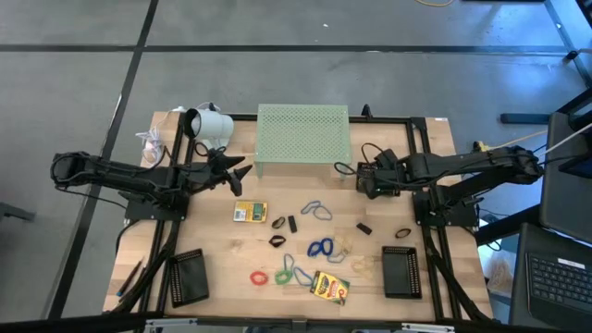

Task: Pick & Place Office Desk Supplies
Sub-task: Put the black rubber band into the top right black bin

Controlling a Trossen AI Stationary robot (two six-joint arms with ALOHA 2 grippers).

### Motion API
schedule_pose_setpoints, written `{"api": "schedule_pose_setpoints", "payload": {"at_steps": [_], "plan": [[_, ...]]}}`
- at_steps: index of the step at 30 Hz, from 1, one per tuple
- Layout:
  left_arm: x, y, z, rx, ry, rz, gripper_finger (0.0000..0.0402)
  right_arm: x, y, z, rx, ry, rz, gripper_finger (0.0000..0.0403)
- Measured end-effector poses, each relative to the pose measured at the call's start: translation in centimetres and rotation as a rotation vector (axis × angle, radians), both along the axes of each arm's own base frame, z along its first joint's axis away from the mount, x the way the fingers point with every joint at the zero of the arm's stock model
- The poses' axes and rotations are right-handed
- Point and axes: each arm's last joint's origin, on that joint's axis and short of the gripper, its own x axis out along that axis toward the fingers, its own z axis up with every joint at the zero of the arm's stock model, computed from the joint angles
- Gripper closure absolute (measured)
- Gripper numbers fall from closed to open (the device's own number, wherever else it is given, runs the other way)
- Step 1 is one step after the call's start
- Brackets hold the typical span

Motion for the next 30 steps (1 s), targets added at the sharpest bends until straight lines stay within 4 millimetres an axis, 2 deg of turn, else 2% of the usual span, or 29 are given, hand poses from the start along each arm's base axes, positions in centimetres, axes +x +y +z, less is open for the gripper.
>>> {"api": "schedule_pose_setpoints", "payload": {"at_steps": [5, 9, 13, 17, 20, 23, 30], "plan": [[0.0, 0.0, 0.0, 0.000, 0.000, 0.000, 0.0203, 0.0, 0.1, -0.1, 0.052, 0.006, 0.008, 0.0285], [0.0, 0.0, 0.0, 0.000, 0.000, 0.000, 0.0203, 0.1, 0.5, -0.2, 0.175, 0.005, 0.028, 0.0264], [0.0, 0.0, 0.0, 0.000, 0.000, 0.000, 0.0203, 0.9, 1.5, -0.1, 0.282, -0.053, 0.128, 0.0263], [0.0, 0.0, 0.0, 0.000, 0.000, 0.000, 0.0203, 2.2, 2.7, 0.3, 0.278, -0.192, 0.244, 0.0270], [0.0, 0.0, 0.0, 0.000, 0.000, 0.000, 0.0203, 2.9, 4.0, 0.2, 0.281, -0.229, 0.332, 0.0275], [0.0, 0.0, 0.0, 0.000, 0.003, 0.000, 0.0203, 3.2, 5.2, -0.5, 0.250, -0.192, 0.390, 0.0278], [0.3, 0.0, -0.5, -0.012, 0.027, 0.004, 0.0203, 4.5, 8.0, -3.5, 0.218, -0.052, 0.470, 0.0279]]}}
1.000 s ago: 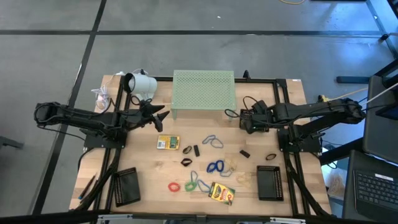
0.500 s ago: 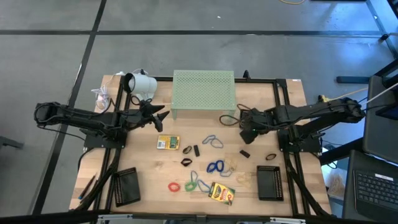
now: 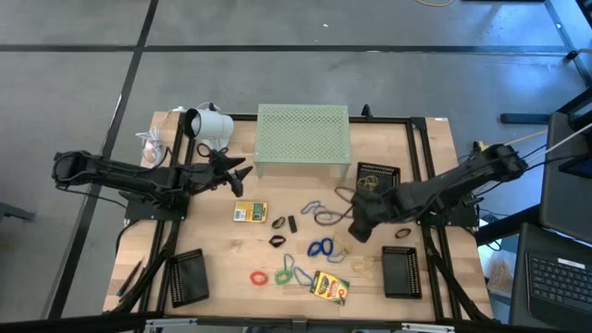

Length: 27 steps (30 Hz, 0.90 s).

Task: Pick & Place Office Desk Supplies
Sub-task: Put the black rubber band into the top right black bin

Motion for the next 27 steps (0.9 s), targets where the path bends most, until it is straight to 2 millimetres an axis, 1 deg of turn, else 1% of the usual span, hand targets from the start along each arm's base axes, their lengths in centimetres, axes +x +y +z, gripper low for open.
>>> {"api": "schedule_pose_setpoints", "payload": {"at_steps": [4, 12, 16, 21, 27], "plan": [[0.1, 0.0, -0.3, -0.011, 0.010, 0.004, 0.0203, 0.5, 0.6, -1.4, -0.019, 0.058, 0.005, 0.0266], [0.3, 0.0, -0.4, -0.030, -0.001, 0.011, 0.0203, 1.1, 1.2, -3.5, 0.040, 0.169, 0.007, 0.0186], [0.3, 0.0, -0.4, -0.032, -0.002, 0.012, 0.0203, 1.5, 1.2, -4.5, 0.034, 0.208, -0.022, 0.0162], [0.3, 0.0, -0.4, -0.031, -0.002, 0.012, 0.0203, 1.8, 1.2, -5.9, 0.014, 0.261, -0.031, 0.0157], [0.3, 0.0, -0.4, -0.031, -0.002, 0.012, 0.0203, 2.1, 1.3, -7.0, -0.002, 0.294, -0.033, 0.0179]]}}
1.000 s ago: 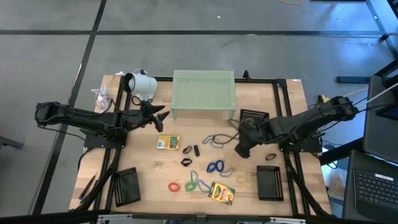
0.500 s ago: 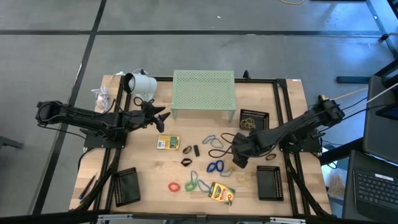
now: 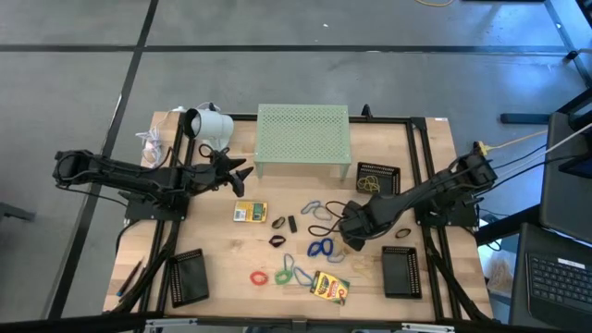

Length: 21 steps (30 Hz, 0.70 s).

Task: Pick & Place Office Desk Supplies
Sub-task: Put the black rubber band into the top right black bin

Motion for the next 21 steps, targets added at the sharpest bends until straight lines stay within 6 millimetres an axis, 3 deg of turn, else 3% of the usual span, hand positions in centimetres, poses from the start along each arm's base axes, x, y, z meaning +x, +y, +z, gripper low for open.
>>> {"api": "schedule_pose_setpoints", "payload": {"at_steps": [9, 17, 21], "plan": [[0.00, 0.00, 0.00, -0.010, -0.008, 0.004, 0.0203, 0.39, 0.09, -0.95, -0.025, 0.002, -0.010, 0.0255], [0.00, 0.00, 0.00, -0.011, -0.008, 0.004, 0.0203, 0.39, 0.07, -0.94, -0.028, -0.006, -0.054, 0.0383], [0.01, -0.02, -0.01, -0.014, -0.008, -0.002, 0.0203, 0.38, 0.07, -0.94, -0.028, -0.007, -0.058, 0.0386]]}}
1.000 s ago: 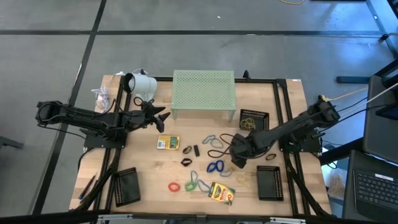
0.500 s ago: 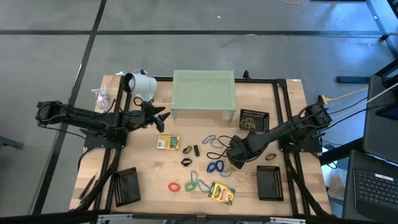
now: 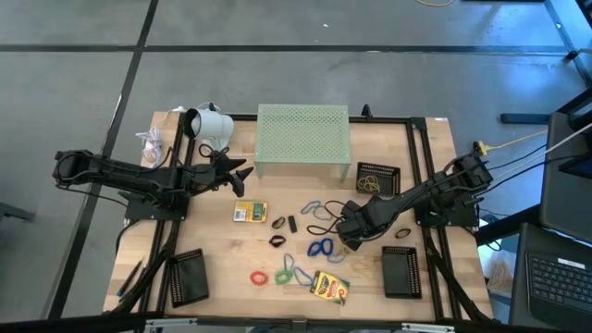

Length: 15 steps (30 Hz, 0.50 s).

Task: Pick & Place Office Desk Supplies
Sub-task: Put the black rubber band into the top right black bin

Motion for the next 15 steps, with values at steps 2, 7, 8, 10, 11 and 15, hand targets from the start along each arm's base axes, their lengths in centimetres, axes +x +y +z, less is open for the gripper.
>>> {"api": "schedule_pose_setpoints", "payload": {"at_steps": [2, 7, 8, 10, 11, 15], "plan": [[0.0, 0.0, 0.0, -0.001, 0.000, -0.002, 0.0203, 0.0, 0.0, 0.0, 0.000, 0.000, 0.001, 0.0385], [0.0, 0.0, 0.0, -0.001, 0.000, -0.002, 0.0203, -0.1, -0.2, 0.4, 0.005, -0.012, 0.000, 0.0397], [0.0, 0.0, 0.0, -0.001, 0.000, -0.002, 0.0203, -0.1, -0.2, 0.7, 0.003, -0.020, -0.001, 0.0397], [0.0, 0.0, 0.0, -0.001, 0.000, -0.003, 0.0203, -0.1, -0.4, 1.3, -0.022, -0.055, 0.000, 0.0397], [0.0, 0.0, 0.0, -0.001, 0.000, -0.003, 0.0203, -0.2, -0.5, 1.7, -0.037, -0.077, -0.002, 0.0397], [0.0, 0.0, 0.0, -0.008, 0.000, -0.019, 0.0203, -0.5, -0.9, 3.4, -0.102, -0.183, -0.032, 0.0397]]}}
